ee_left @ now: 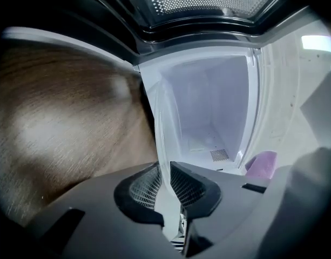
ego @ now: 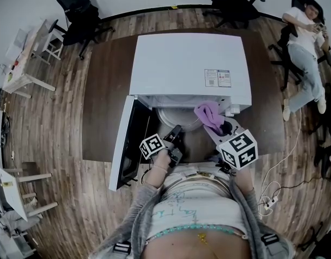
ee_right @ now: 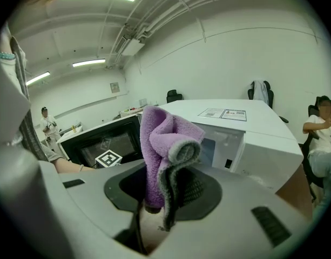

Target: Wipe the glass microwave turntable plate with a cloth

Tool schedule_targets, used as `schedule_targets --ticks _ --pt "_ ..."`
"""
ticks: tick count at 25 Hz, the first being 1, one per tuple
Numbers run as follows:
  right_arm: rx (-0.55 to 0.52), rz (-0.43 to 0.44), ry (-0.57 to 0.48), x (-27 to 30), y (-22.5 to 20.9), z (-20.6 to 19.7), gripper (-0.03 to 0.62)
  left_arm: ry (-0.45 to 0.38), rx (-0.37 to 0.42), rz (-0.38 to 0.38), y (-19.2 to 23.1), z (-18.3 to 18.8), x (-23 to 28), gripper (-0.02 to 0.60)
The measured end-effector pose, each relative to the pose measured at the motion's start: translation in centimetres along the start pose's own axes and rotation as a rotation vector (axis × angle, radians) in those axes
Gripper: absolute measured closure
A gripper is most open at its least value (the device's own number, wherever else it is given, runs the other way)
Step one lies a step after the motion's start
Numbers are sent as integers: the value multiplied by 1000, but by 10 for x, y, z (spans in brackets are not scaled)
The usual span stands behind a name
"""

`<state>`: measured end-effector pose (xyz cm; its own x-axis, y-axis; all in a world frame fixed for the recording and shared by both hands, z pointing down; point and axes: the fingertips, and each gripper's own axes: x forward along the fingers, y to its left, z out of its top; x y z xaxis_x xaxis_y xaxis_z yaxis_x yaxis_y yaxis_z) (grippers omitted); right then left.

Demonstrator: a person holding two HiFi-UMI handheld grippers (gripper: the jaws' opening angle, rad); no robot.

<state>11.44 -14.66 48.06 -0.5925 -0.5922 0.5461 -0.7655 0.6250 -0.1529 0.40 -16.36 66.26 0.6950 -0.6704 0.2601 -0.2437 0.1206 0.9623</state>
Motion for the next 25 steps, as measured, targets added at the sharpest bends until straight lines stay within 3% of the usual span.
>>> schedule_targets --ticks 6,19,25 --pt "-95 -36 77 16 -3 -12 473 5 -8 1 0 -3 1 526" --pt "-444 -124 329 94 -12 -27 473 47 -24 8 5 -2 0 526" --pt "-517 -128 410 117 -17 -43 473 71 -4 23 4 -1 -3 526"
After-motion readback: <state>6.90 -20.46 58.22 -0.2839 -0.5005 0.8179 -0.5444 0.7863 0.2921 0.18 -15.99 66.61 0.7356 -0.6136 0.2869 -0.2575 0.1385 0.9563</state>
